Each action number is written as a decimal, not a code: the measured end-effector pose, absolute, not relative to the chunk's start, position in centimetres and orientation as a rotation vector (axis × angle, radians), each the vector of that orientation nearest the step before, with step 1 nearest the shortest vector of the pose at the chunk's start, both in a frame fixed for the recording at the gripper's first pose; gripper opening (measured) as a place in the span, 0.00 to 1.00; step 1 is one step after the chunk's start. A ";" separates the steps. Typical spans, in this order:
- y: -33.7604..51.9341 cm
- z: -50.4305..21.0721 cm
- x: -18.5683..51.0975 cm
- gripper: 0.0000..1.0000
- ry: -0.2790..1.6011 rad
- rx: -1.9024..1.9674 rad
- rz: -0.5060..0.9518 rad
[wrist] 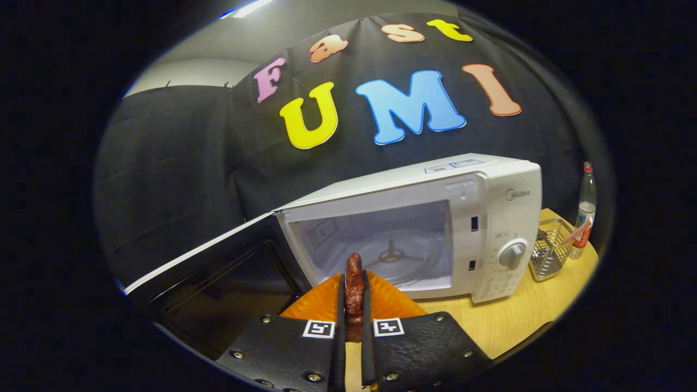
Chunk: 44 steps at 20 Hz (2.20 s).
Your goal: Open the microwave, put the food inside, and close the microwave door.
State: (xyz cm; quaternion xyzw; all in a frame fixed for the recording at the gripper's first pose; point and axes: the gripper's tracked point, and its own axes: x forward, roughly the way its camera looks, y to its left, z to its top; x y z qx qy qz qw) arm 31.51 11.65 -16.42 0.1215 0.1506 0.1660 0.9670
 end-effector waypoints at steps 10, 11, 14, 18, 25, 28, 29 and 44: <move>15.2 -19.3 42.2 0.11 0.286 0.243 0.305; 15.3 -19.2 42.9 0.11 0.277 0.248 0.297; 15.9 -19.2 44.7 0.11 0.263 0.274 0.289; 15.4 -19.8 46.6 0.11 0.245 0.231 0.239; 14.8 -20.4 48.4 0.13 0.228 0.371 0.157; 14.2 -20.4 49.2 0.16 0.189 0.458 0.102; 13.8 -20.3 49.4 0.16 0.178 0.501 0.071; 12.9 -26.3 51.2 0.70 0.250 0.616 -0.096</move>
